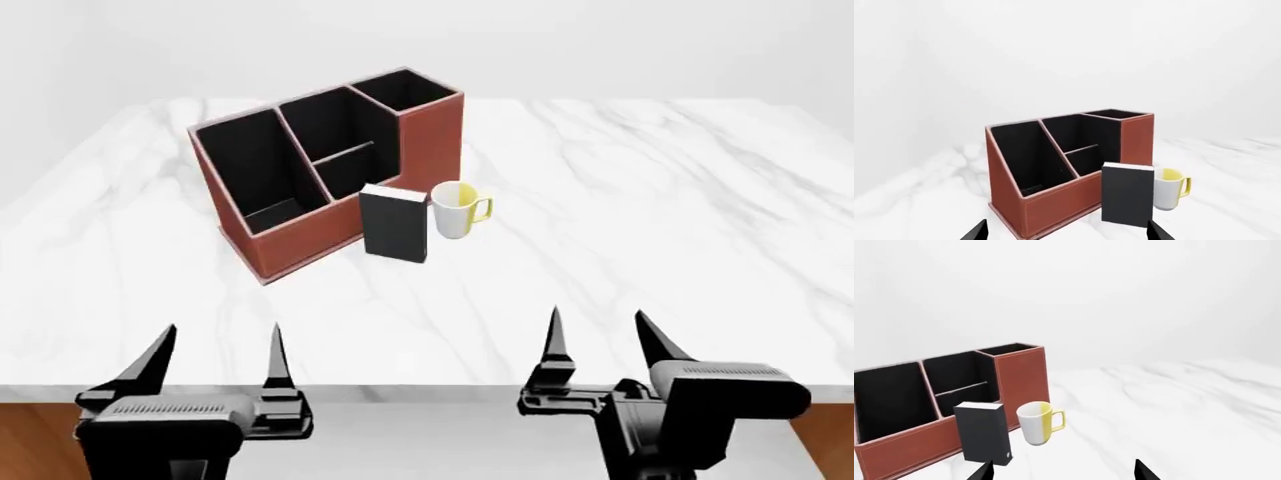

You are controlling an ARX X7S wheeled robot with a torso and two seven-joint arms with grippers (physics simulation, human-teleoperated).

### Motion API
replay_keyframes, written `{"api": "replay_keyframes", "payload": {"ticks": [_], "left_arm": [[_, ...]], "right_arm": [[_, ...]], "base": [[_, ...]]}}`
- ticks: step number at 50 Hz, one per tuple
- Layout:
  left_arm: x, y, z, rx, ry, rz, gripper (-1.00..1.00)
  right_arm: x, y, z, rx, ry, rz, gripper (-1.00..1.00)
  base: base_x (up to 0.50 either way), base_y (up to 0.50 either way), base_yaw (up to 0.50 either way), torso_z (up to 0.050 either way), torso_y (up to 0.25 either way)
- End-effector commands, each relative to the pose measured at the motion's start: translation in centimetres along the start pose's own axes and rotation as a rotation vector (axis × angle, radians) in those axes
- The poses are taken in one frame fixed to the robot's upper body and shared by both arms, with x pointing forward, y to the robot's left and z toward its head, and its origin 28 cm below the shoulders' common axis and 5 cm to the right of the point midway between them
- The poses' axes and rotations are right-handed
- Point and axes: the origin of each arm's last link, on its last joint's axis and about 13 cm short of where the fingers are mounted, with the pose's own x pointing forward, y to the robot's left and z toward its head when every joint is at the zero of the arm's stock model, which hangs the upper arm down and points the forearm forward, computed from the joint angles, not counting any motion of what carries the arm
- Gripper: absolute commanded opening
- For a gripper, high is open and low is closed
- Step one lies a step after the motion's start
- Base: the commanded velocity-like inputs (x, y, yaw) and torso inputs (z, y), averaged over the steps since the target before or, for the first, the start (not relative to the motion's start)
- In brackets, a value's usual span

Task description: Pick up the book and place it in the right compartment of the caddy.

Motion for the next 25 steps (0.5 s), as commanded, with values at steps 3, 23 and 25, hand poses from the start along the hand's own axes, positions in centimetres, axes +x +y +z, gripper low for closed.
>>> {"api": "replay_keyframes", "payload": {"ticks": [3,23,25], "left_arm": [[-1.1,0.4,2.1,-0.017,-0.033,0.013,1.0],[-1.4,0.4,2.5,-0.009,-0.047,0.013,1.0],[-1.4,0.4,2.5,-0.005,-0.048,0.014,1.0]], "right_arm": [[-0.7,0.3,2.3,0.005,-0.038,0.024,1.0],[-0.9,0.3,2.6,-0.003,-0.036,0.045,1.0],[-0.9,0.3,2.6,-0.002,-0.037,0.044,1.0]], "base": [[0.0,0.0,0.0,0.0,0.0],[0.25,0.0,0.0,0.0,0.0],[0.5,0.0,0.0,0.0,0.0]]}}
